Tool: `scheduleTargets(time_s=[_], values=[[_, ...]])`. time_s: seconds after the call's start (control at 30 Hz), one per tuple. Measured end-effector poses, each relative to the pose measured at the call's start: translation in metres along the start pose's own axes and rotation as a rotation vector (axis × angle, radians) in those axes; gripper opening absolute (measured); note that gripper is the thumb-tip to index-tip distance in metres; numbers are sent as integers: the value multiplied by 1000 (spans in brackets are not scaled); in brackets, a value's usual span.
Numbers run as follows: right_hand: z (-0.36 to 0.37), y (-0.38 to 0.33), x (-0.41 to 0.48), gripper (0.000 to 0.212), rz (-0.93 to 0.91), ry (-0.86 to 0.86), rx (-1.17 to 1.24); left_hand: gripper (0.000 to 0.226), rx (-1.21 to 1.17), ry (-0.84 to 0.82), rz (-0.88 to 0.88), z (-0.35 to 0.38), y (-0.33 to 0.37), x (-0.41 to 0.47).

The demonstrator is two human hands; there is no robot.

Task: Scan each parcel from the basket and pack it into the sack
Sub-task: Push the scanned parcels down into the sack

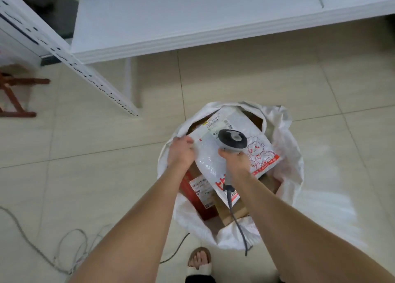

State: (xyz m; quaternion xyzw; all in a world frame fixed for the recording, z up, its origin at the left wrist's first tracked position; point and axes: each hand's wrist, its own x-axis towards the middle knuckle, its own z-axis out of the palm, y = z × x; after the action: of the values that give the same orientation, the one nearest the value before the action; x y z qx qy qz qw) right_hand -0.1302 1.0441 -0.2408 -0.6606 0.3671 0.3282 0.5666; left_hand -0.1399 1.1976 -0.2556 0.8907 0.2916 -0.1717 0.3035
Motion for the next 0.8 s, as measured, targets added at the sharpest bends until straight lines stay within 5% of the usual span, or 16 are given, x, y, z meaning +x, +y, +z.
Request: scheduleTargets(time_s=[0.07,0.23,0.3,0.4,0.6,0.8], values=[[9,6,8,25,-56,83,-66,46,101,91,-133,-6,-16,11],[32,8,29,36,-97,149,-379,81,39,16,-432,7,-59,40],[41,10,39,37,-117,174,-411,72,6,-58,-394,18,-72,50],[48,15,47,45,-140,208,-499,25,-11,56,-286,18,-82,54],[46,7,34,54,-106,147,-526,24,-375,520,-214,-47,-37,51],[55,-7,19,46,-25,6,-349,28,-338,574,-80,-82,-15,47]])
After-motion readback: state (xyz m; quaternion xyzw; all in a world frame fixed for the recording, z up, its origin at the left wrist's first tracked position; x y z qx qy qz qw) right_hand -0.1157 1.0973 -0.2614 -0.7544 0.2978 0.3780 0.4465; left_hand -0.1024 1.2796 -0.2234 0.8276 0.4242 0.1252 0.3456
